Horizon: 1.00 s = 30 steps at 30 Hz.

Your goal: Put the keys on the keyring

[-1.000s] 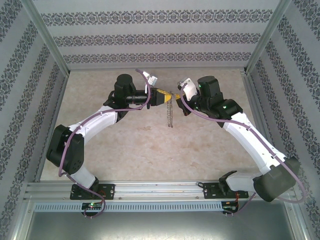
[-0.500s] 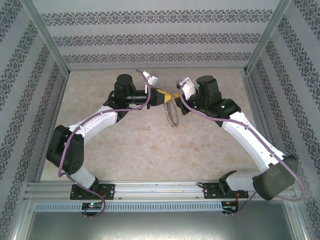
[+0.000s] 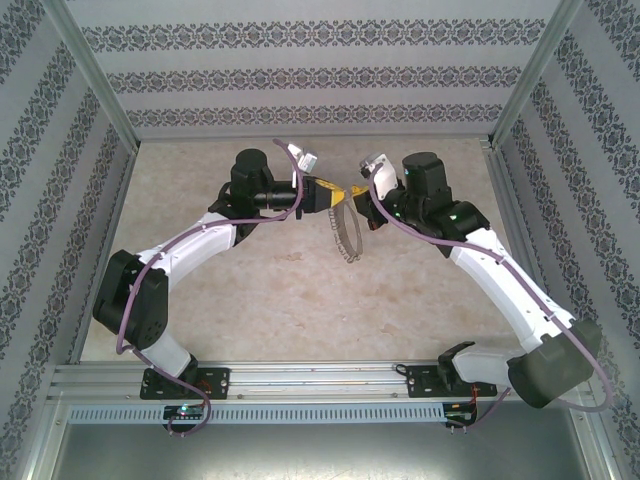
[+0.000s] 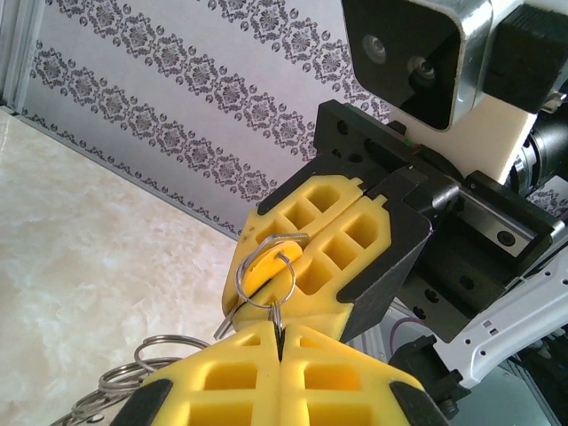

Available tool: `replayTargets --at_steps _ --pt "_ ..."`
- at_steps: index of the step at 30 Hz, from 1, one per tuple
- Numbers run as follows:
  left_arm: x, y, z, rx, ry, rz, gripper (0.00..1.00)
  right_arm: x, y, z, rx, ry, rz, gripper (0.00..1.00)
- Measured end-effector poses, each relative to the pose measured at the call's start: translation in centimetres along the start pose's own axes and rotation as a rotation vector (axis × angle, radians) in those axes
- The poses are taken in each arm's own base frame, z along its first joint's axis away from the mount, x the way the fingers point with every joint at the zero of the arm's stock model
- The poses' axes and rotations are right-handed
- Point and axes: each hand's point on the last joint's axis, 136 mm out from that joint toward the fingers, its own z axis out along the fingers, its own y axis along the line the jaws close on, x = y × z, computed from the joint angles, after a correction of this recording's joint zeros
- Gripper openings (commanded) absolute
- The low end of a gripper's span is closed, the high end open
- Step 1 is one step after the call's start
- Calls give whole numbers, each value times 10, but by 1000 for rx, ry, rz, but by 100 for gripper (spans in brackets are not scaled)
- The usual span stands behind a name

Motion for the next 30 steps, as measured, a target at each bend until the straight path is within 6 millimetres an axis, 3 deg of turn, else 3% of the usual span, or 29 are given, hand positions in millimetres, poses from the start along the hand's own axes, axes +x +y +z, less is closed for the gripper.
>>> replayTargets --at_steps 15,30 --pt "0 0 0 -2 0 -1 0 6 3 11 -14 24 8 0" --pt "0 0 0 -3 0 -1 0 5 1 7 -4 21 10 0"
